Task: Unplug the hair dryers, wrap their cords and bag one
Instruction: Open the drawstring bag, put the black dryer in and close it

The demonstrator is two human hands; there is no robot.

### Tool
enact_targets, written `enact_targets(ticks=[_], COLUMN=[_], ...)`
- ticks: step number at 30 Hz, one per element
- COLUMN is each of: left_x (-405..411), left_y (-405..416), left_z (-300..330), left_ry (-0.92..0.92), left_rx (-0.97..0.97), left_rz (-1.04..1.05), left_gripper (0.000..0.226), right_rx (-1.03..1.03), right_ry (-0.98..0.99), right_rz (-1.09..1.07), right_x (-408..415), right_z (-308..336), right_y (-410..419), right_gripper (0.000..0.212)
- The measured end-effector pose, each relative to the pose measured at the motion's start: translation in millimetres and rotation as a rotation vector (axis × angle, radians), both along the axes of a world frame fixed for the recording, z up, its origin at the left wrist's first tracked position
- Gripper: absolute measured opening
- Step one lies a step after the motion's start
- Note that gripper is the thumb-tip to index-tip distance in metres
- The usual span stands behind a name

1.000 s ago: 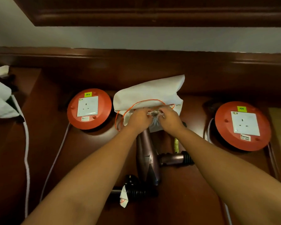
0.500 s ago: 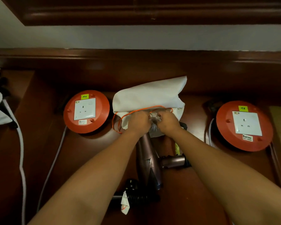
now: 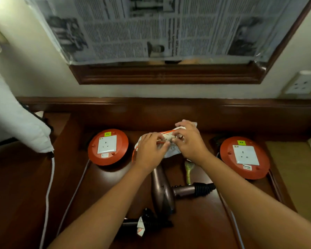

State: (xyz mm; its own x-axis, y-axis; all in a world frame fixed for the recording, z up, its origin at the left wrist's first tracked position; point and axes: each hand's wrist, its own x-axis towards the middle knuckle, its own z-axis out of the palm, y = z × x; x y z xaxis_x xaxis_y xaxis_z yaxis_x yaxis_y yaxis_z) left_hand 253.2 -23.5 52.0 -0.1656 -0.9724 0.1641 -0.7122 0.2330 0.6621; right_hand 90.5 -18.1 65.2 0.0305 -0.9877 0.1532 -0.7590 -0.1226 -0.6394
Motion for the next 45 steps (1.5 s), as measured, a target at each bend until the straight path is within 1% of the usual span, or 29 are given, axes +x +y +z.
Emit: enact_targets(ticks=[4,8,10,13,16,18,20,22,24,26,29,33,36,38,41,45], left_x=[1.1,6.1,8.3,11.3,17.9,25.6,35.2,45.2,53.4,60.3,70.4,82.2,91.9,97.0,101.3,99.9], left_y=[6.2,11.3,12.8,14.7,21.4,25.4,29.1,31.5,33.7,32.0,27.9,27.6,29.3,31.6,34.9,35.6], left_z=[54.3,96.8,114.8,137.7,150.6,150.6,146.0,138.9,134.6,130.7,125.2,118.6,112.5,108.9,107.3,109.6], left_ry=[0.012,-0.028,-0.060,-0.044,-0.038,-0.059,-0.073,-0.021,0.070,0.100,0.062,0.046,0.012,0.002,-0.007,0.027], left_rx=[-0.045,-0.196,-0.213,-0.117,-0.146,-0.174,-0.189,-0.174,-0.134,-0.122,-0.122,-0.102,-0.106,-0.125,-0.161,-0.188], left_rz=[0.007,0.023,0.008,-0.060,-0.089,-0.096,-0.095,-0.103,-0.105,-0.104,-0.112,-0.146,-0.173,-0.192,-0.199,-0.167], left_gripper=[0.039,0.043,0.044,0.033,0.023,0.020,0.018,0.018,0.020,0.019,0.015,0.014,0.012,0.010,0.007,0.006], right_rx=[-0.204,-0.322,-0.354,-0.375,-0.311,-0.242,-0.191,-0.184,-0.196,-0.203,-0.161,-0.117,-0.119,-0.159,-0.202,-0.240], right_ry=[-0.080,-0.118,-0.144,-0.178,-0.162,-0.110,-0.009,0.102,0.115,0.100,0.099,0.153,0.212,0.241,0.195,0.113], right_rz=[0.023,0.007,-0.004,-0.022,-0.016,0.027,0.087,0.108,0.085,0.048,0.022,0.036,0.025,0.017,-0.008,-0.040], right_x=[7.2,15.7,20.2,27.5,33.9,38.7,45.4,53.9,63.8,73.8,85.4,97.6,106.7,112.1,118.3,123.0], right_z=[53.3,93.1,110.0,124.4,130.1,132.7,134.0,134.3,133.5,131.5,123.6,115.1,110.3,104.1,94.6,93.8], right_y=[13.1,21.4,26.8,34.8,40.9,42.8,43.0,42.5,43.3,44.6,46.7,51.9,58.2,61.4,63.6,66.2], right_gripper=[0.016,0.015,0.014,0.012,0.015,0.028,0.038,0.032,0.022,0.018,0.019,0.029,0.024,0.019,0.016,0.015])
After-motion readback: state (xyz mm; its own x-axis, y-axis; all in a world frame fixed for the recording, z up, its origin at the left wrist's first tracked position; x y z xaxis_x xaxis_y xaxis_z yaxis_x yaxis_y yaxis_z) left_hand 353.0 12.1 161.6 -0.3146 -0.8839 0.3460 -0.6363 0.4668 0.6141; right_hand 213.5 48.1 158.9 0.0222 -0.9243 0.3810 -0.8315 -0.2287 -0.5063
